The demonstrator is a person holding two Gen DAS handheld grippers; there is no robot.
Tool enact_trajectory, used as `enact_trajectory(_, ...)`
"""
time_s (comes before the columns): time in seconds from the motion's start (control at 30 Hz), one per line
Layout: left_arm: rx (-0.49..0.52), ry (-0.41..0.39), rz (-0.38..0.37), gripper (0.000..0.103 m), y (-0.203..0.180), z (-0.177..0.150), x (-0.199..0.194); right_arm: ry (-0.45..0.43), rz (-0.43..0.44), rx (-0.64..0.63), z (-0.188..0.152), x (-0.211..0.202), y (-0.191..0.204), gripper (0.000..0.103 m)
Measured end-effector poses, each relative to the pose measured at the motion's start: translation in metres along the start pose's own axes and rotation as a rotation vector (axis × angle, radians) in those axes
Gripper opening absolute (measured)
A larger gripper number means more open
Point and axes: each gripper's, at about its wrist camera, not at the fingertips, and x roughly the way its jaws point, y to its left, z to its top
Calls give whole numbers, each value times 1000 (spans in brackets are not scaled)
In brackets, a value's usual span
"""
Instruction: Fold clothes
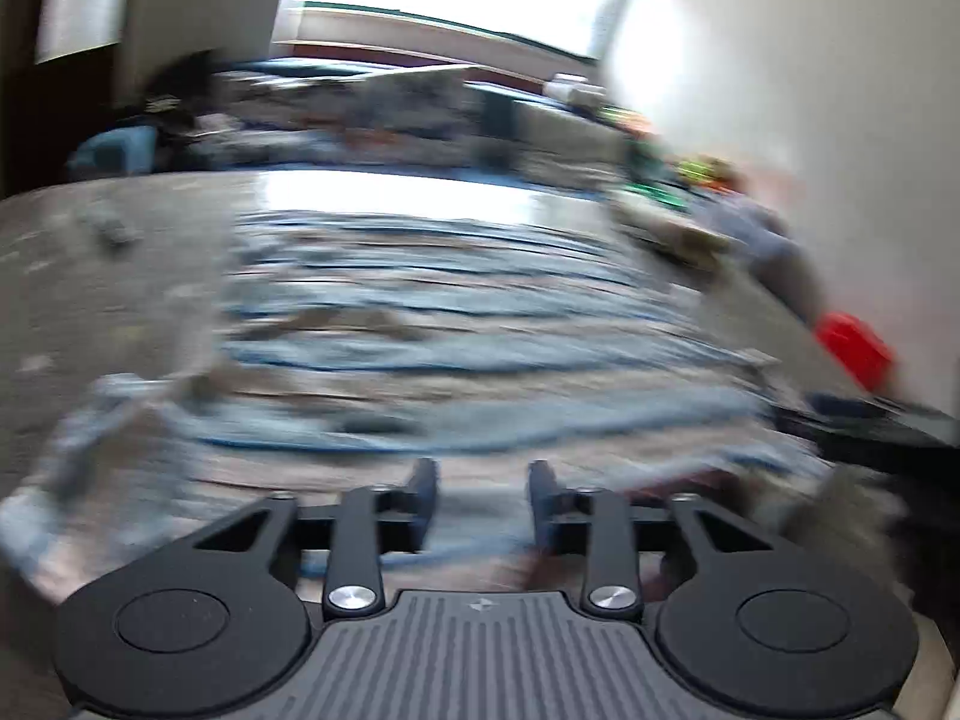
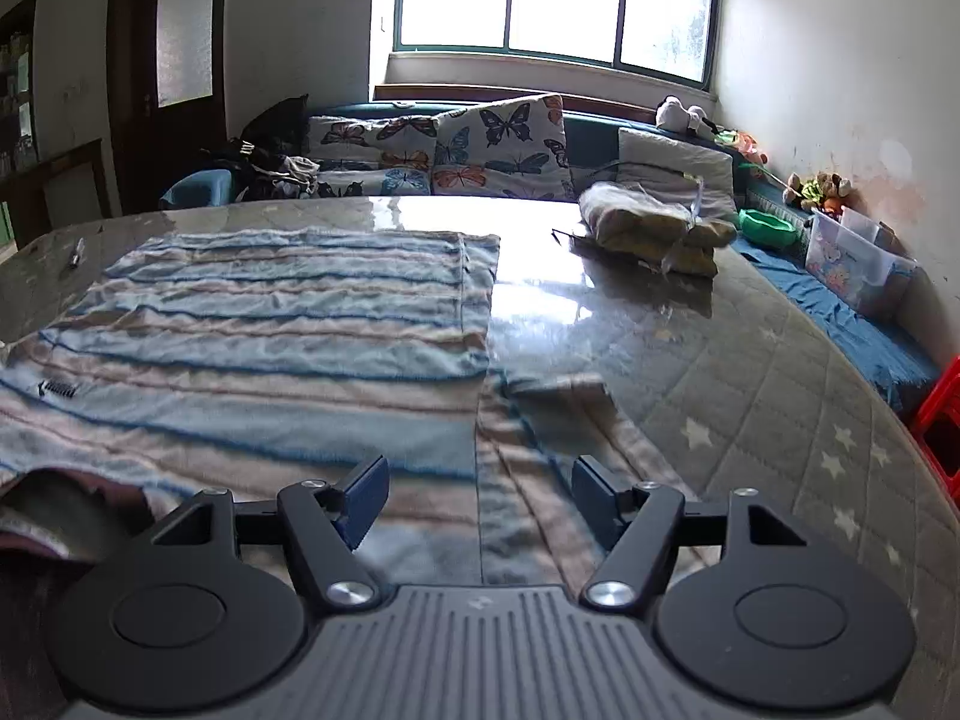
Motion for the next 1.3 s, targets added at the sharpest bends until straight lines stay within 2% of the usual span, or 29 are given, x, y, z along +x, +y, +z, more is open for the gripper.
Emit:
enact_trajectory(0.07,65,10,-62,48,-24,-6,3,10,-9,12,-6,0,-3,69)
enact_trajectory(0.13,122,21,-100,56,-46,-10,9,21,-21,27,-12,1,-7,72)
enact_trajectory(0.2,170,29,-131,57,-63,-12,16,23,-34,39,-15,2,-12,76)
enact_trajectory(0.27,195,39,-150,57,-74,-11,26,26,-40,53,-18,4,-17,76)
enact_trajectory(0.6,181,133,-222,56,-91,-18,65,24,-24,90,-24,12,-26,85)
enact_trajectory(0.67,180,132,-249,56,-92,-21,64,21,-24,91,-24,13,-26,86)
enact_trajectory(0.73,182,129,-280,49,-93,-23,61,18,-25,91,-25,14,-26,88)
enact_trajectory(1.0,275,98,-420,49,-100,-38,26,18,-26,91,-24,17,-25,92)
enact_trajectory(1.07,303,86,-432,51,-101,-40,16,17,-27,91,-24,18,-25,93)
enact_trajectory(1.13,327,49,-407,51,-103,-38,9,15,-28,91,-24,18,-26,93)
enact_trajectory(1.2,323,0,-346,51,-101,-29,8,14,-28,92,-24,19,-26,94)
enact_trajectory(1.3,239,-15,-240,51,-88,-12,24,13,-28,95,-25,18,-26,95)
